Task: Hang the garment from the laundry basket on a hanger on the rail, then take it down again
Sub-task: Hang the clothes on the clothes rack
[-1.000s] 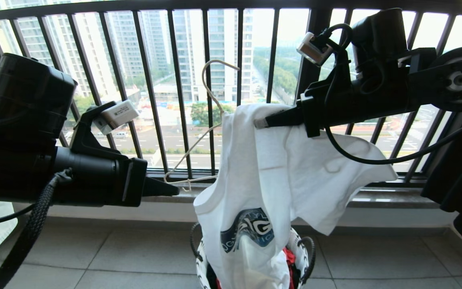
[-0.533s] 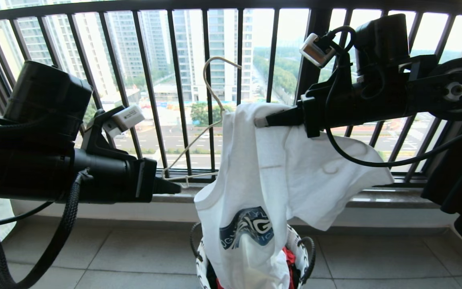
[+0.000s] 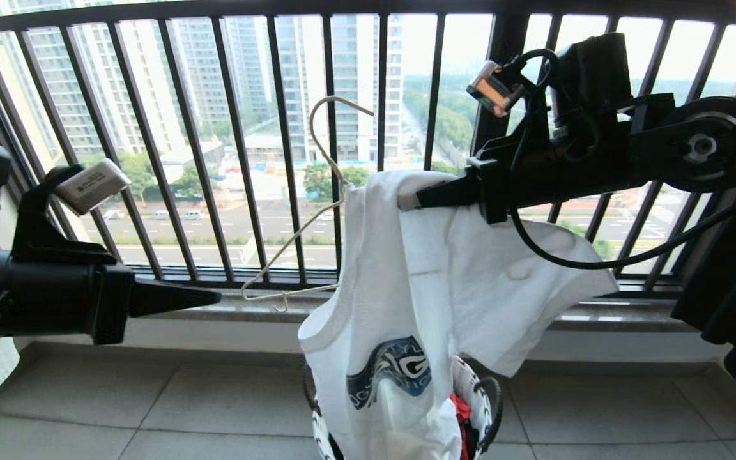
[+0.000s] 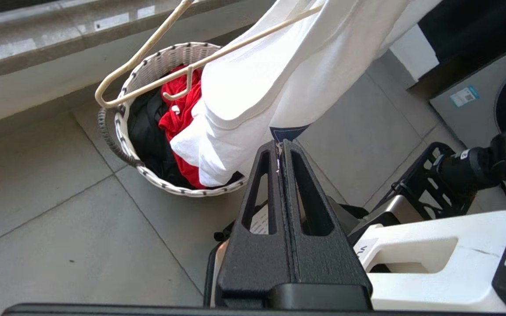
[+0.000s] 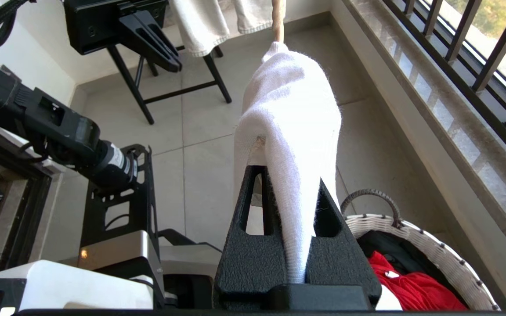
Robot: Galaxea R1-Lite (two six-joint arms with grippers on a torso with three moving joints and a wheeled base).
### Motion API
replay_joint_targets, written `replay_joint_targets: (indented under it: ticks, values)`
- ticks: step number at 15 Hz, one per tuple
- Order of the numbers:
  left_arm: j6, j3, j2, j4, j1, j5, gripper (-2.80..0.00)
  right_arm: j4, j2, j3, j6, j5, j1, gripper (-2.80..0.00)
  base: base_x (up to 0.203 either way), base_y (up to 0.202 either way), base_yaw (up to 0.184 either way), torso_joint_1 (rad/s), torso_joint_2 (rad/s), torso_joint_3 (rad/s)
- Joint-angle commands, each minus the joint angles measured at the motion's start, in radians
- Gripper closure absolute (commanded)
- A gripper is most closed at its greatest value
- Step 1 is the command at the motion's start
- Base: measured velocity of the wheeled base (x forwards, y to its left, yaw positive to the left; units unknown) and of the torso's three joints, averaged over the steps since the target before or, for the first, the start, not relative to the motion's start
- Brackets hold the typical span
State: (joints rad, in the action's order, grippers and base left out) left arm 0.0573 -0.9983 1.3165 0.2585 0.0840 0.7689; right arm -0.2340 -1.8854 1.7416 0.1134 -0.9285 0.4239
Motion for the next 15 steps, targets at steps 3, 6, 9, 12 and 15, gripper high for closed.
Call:
replay_joint_targets:
  ticks: [3, 6, 9, 12, 15]
  values:
    - [0.225, 0.087, -0.004, -0.008, -0.215, 0.406, 0.0, -0.113, -0.076, 0.146, 0.0, -0.007, 0.056, 0.0, 0.0, 0.0, 0.0, 0.0, 0.0, 0.0]
    - [0.322, 0.133, 0.01, -0.011, -0.231, 0.472, 0.0, -0.152, -0.096, 0.168, 0.002, -0.007, 0.104, 0.0, 0.0, 0.0, 0.0, 0.0, 0.0, 0.0]
    - [0.396, 0.147, 0.017, -0.017, -0.231, 0.472, 0.0, -0.153, -0.109, 0.167, 0.002, -0.007, 0.139, 0.0, 0.0, 0.0, 0.0, 0.0, 0.0, 0.0]
    - [0.442, 0.144, -0.001, -0.023, -0.238, 0.468, 0.0, -0.153, -0.109, 0.171, 0.002, -0.006, 0.16, 0.0, 0.0, 0.0, 0.0, 0.0, 0.0, 0.0]
    - [0.477, 0.109, -0.006, -0.019, -0.242, 0.457, 0.0, -0.154, -0.106, 0.171, 0.002, -0.006, 0.161, 0.0, 0.0, 0.0, 0.0, 0.0, 0.0, 0.0]
